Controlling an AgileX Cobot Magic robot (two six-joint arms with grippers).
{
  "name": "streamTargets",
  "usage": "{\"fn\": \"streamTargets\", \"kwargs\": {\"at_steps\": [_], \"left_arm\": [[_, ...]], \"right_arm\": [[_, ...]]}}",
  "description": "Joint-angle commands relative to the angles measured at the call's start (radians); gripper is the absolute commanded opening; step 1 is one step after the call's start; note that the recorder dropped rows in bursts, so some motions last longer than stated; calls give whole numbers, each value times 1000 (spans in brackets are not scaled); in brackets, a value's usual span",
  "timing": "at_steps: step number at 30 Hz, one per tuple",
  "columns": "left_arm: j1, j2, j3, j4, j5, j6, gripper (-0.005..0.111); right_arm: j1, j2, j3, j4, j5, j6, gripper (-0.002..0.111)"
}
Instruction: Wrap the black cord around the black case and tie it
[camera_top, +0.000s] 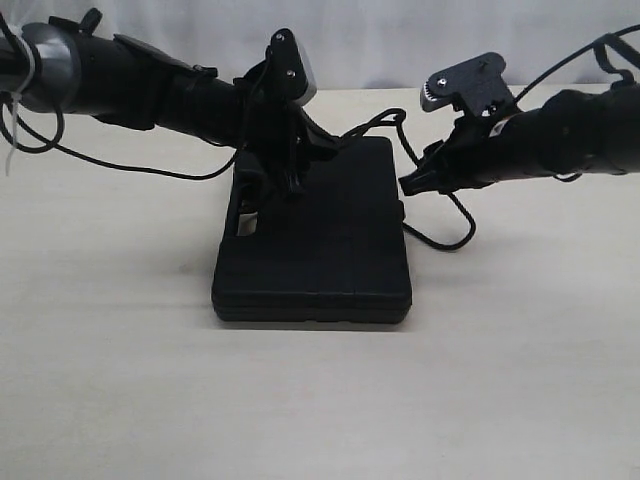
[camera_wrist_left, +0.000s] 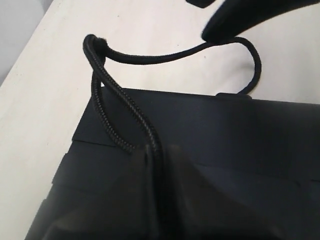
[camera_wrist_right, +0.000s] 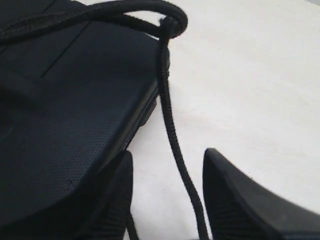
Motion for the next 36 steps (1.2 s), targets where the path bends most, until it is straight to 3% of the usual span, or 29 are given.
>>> {"fn": "streamTargets", "kwargs": {"at_steps": [1, 12, 15, 20, 36], "left_arm": [[-1, -1, -7, -11, 33, 32, 0], [-1, -1, -7, -7, 74, 32, 0], [-1, -1, -7, -7, 74, 32, 0], [-1, -1, -7, -7, 74, 32, 0], [-1, -1, -7, 37, 70, 32, 0]], "right_arm": [[-26, 66, -64, -5, 65, 17, 43], [-26, 141, -101, -10, 5, 4, 42], [-26, 145, -101, -10, -18, -8, 32], [-26, 149, -101, -10, -14, -56, 4], [22, 147, -101, -10, 22, -153, 4]]}}
